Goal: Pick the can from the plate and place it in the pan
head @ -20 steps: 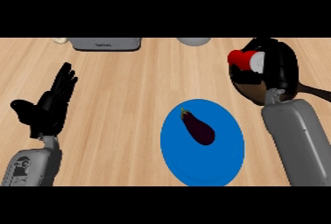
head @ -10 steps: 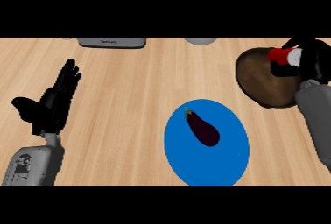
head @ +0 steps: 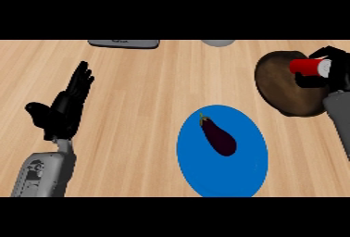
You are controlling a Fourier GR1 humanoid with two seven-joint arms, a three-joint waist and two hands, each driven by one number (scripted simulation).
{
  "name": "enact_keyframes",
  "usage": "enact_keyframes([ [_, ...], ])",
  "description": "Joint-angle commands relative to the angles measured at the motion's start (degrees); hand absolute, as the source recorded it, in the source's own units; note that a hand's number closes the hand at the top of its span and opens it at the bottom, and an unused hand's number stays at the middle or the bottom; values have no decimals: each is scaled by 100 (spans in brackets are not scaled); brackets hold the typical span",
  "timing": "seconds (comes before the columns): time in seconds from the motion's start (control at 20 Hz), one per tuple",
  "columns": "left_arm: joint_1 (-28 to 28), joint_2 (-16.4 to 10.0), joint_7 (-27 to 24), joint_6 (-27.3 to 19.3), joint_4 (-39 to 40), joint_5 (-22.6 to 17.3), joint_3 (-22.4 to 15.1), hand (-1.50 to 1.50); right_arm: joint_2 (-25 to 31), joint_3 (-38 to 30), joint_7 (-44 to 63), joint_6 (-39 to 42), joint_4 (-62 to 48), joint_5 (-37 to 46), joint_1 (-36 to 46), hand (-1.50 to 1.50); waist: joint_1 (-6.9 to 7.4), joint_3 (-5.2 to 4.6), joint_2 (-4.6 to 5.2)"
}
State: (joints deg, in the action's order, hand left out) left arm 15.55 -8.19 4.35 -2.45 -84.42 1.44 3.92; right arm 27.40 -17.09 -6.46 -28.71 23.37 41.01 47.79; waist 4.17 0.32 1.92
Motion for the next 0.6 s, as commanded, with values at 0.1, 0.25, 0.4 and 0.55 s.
enact_keyframes([
  [0.1,26,-128,-58,107,55,-84,120,0,-1,-495,-549,1447,-818,-706,8,-150,5,7,13],
  [0.25,37,-63,-74,117,45,-89,62,0,0,-660,-785,1644,-1039,-846,127,-150,83,11,42],
  [0.4,30,18,301,26,-241,-25,-80,0,47,-695,-1189,1355,-1132,-806,35,-150,62,11,-7],
  [0.55,183,-64,79,25,106,-67,114,0,-146,-1028,-1853,1020,-953,-1151,-73,-150,-70,5,-21],
])
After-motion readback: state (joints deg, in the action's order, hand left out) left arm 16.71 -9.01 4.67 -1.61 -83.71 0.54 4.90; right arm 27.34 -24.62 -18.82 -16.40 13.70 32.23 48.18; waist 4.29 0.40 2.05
